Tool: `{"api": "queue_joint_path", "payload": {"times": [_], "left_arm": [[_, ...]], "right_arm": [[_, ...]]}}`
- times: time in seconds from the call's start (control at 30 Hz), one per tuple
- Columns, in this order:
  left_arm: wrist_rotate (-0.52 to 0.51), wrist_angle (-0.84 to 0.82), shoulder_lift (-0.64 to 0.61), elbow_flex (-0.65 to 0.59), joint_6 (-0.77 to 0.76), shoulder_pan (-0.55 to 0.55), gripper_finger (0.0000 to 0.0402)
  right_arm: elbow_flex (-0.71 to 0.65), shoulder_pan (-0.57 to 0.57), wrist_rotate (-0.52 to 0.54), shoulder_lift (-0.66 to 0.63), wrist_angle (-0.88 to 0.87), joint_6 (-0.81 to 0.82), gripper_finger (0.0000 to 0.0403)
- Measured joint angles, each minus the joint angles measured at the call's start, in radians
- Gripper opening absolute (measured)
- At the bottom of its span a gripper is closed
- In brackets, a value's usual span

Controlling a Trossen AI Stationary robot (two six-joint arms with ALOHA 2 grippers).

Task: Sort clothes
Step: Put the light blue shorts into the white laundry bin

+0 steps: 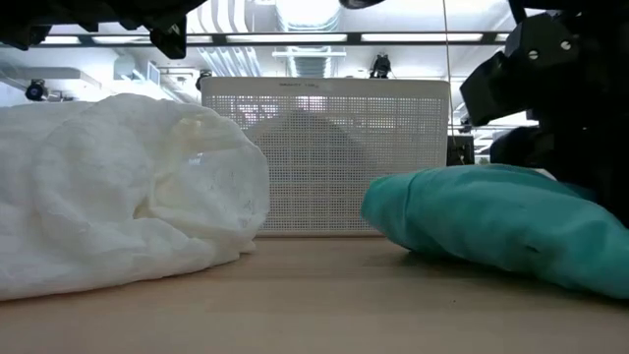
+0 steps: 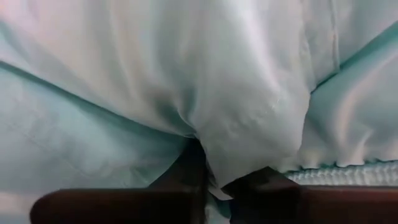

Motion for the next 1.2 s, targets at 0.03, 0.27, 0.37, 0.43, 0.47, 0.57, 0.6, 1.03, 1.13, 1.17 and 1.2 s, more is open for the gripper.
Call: {"api": "queue_joint_path", "payload": {"times": [0.03,0.27,0.37,0.43,0.47,0.57,0.6,1.03,1.13,1.17,1.2], "left_arm": [[0.000,0.000,0.000,0.000,0.000,0.000,0.0000],[0.000,-0.001,0.000,0.000,0.001,0.000,0.0000],[0.000,-0.004,0.000,0.000,0.000,0.000,0.0000],[0.000,-0.005,0.000,0.000,0.000,0.000,0.0000],[0.000,-0.007,0.000,0.000,0.000,0.000,0.0000],[0.000,-0.007,0.000,0.000,0.000,0.000,0.0000],[0.000,-0.007,0.000,0.000,0.000,0.000,0.0000],[0.000,-0.007,0.000,0.000,-0.001,0.000,0.0000],[0.000,-0.007,0.000,0.000,-0.001,0.000,0.0000],[0.000,-0.007,0.000,0.000,-0.001,0.000,0.0000],[0.000,-0.007,0.000,0.000,-0.001,0.000,0.0000]], "right_arm": [[-0.002,0.000,0.000,-0.008,-0.003,-0.006,0.0014],[-0.010,0.000,0.031,-0.130,-0.049,-0.014,0.0021],[-0.007,0.002,0.064,-0.189,-0.077,0.006,0.0011],[-0.007,0.004,0.093,-0.223,-0.092,0.017,0.0009],[-0.007,0.006,0.107,-0.244,-0.091,0.021,0.0009],[-0.006,0.011,0.137,-0.309,-0.089,0.023,0.0007],[-0.004,0.012,0.148,-0.329,-0.091,0.023,0.0007],[0.305,0.014,0.400,-0.447,-0.138,-0.186,0.0005],[0.413,-0.001,0.502,-0.441,-0.153,-0.263,0.0006],[0.447,-0.006,0.530,-0.440,-0.153,-0.291,0.0008],[0.480,-0.014,0.553,-0.440,-0.153,-0.321,0.0010]]}}
